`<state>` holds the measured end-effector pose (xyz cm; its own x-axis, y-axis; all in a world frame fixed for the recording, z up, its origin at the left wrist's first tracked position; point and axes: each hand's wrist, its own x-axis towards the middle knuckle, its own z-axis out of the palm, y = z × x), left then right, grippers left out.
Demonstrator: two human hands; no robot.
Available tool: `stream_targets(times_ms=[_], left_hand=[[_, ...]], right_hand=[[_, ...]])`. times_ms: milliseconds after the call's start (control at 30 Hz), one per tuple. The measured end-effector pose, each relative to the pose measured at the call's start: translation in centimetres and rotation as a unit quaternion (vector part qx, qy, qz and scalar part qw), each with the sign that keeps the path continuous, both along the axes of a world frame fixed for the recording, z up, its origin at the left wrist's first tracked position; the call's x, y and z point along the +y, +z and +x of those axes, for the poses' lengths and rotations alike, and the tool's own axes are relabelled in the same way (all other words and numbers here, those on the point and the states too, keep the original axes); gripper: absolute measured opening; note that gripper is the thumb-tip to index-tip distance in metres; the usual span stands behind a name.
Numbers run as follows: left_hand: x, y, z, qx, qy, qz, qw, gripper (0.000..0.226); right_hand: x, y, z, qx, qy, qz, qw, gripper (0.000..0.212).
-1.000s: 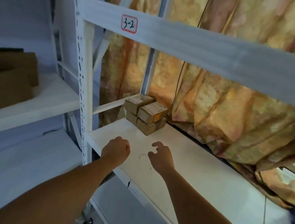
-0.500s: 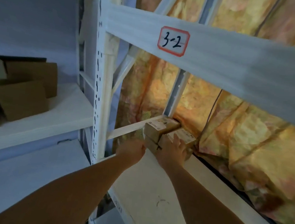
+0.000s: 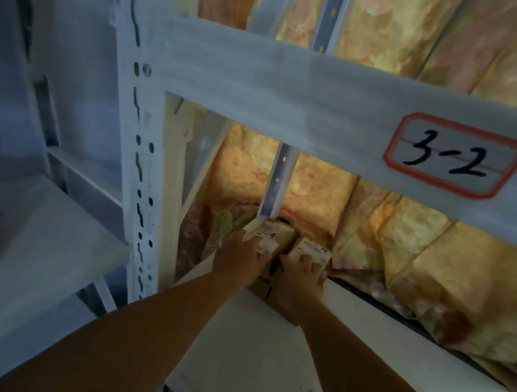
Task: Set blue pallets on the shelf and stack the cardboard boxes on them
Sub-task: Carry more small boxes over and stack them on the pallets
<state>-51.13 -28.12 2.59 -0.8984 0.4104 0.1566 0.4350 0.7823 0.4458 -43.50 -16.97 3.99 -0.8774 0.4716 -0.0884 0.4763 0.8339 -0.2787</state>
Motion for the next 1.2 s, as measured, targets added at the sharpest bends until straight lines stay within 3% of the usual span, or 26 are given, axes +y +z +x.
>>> stream_targets(times_ms=[133, 333, 467, 533, 800, 967, 1200], left_hand=[[0.4, -0.8, -1.0, -0.064, -0.043, -0.053, 0.996, 0.053], [1.2, -1.6, -0.7, -0.059, -0.071, -0.087, 0.992, 0.045], [1.6, -1.4, -0.9, -0.055, -0.08, -0.089, 0.991, 0.045], [1.6, -1.3, -0.8, -0.063, -0.078, -0.079, 0.992, 0.045], [1.2, -0.4, 0.7, -0.03, -0.074, -0.085, 0.993, 0.065], [0.9, -0.6, 1.1, -0.101, -0.057, -0.105, 0.988, 0.096], [0.3, -0.5, 1.2, -0.116, -0.061, -0.117, 0.984, 0.097]], right_hand=[[-0.2, -0.2, 0.1, -0.004, -0.038, 0.015, 0.999, 0.028], [-0.5, -0.3, 0.2, 0.015, -0.097, 0.002, 0.995, 0.025], [-0.5, -0.7, 0.9, 0.047, -0.171, -0.023, 0.984, 0.058], [-0.3, -0.8, 1.1, 0.028, -0.186, -0.044, 0.981, 0.064], [-0.6, -1.2, 2.2, -0.009, -0.186, -0.028, 0.982, 0.069], [-0.9, -2.0, 3.3, -0.004, -0.185, -0.021, 0.983, 0.069], [-1.5, -2.8, 4.4, 0.006, -0.172, 0.008, 0.985, 0.068]])
